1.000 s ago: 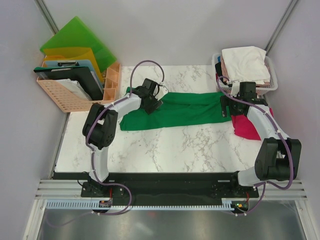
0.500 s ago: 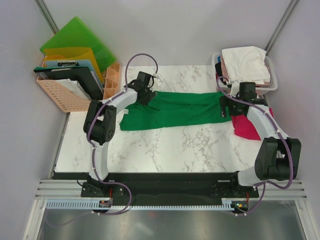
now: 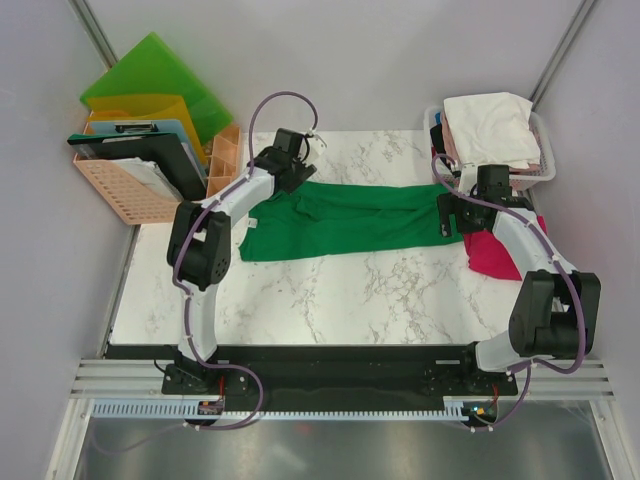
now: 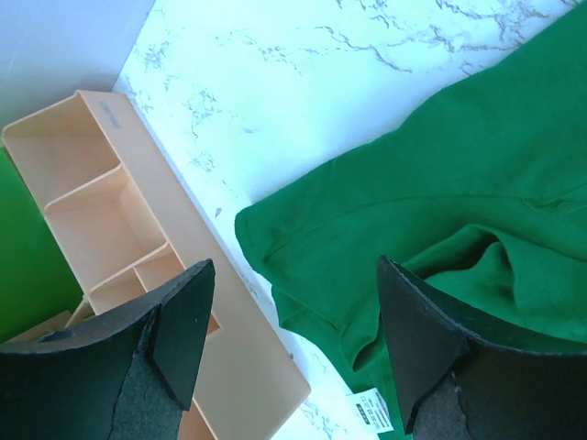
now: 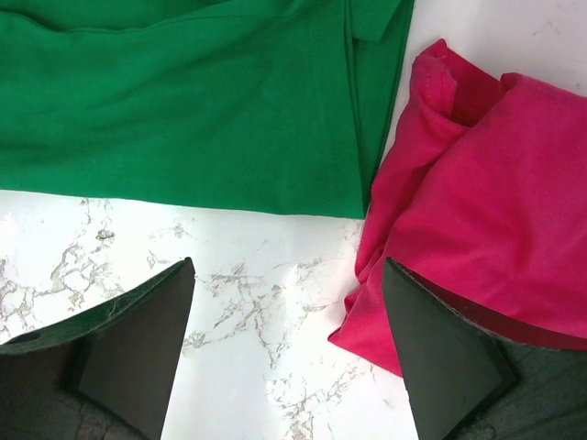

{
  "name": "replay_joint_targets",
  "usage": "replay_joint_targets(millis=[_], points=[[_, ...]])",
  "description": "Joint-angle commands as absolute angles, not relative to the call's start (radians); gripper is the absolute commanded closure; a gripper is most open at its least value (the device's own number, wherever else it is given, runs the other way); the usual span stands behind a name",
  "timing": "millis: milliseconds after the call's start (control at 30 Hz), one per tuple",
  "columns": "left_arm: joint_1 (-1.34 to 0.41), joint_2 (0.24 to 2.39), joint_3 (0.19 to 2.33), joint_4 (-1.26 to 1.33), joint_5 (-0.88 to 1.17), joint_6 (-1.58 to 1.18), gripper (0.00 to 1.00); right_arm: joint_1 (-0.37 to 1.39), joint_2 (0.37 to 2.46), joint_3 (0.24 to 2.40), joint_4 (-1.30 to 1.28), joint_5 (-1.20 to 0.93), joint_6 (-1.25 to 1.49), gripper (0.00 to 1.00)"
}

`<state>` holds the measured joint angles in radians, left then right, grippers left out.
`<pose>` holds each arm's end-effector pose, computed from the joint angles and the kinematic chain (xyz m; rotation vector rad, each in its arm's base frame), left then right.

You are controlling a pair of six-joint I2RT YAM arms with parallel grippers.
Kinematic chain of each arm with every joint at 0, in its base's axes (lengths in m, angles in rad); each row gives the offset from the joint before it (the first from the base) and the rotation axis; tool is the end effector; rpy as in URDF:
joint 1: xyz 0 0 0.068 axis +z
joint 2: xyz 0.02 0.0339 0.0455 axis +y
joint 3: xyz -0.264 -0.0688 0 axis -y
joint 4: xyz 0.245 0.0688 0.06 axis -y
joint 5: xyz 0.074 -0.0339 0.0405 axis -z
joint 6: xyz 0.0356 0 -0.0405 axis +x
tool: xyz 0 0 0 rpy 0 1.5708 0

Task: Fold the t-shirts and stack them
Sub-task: Fold the other side of the tshirt into a rectangle

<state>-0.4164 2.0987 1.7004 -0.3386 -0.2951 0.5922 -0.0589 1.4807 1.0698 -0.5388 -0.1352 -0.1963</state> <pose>0.4451 -0.1855 0.2292 0.9795 2.0883 0.4303 0.3082 -0.0134 0.2447 -0.2266 2.4989 0.0660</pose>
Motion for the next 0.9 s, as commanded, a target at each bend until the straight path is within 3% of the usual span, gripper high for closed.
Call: replay_joint_targets(millis=[0, 333, 600, 867], points=[[-0.425, 2.026, 1.712, -0.369, -0.285, 0.589, 0.22, -0.063, 1.485, 1.065, -0.541, -0.155, -0.207, 0.1], [-0.433, 1.895, 1.425, -0.422, -0.167, 0.479, 0.23, -0.063, 1.496, 1.066, -0.54, -0.158, -0.207, 0.1], [-0.483, 1.948, 1.466, -0.416, -0.183, 0.472, 0.23, -0.063, 1.491, 1.065, -0.538, -0.158, -0.207, 0.09], [-0.486, 2.092, 1.644, -0.4, -0.23, 0.498, 0.23, -0.063, 1.485, 1.063, -0.543, -0.163, -0.21, 0.09]])
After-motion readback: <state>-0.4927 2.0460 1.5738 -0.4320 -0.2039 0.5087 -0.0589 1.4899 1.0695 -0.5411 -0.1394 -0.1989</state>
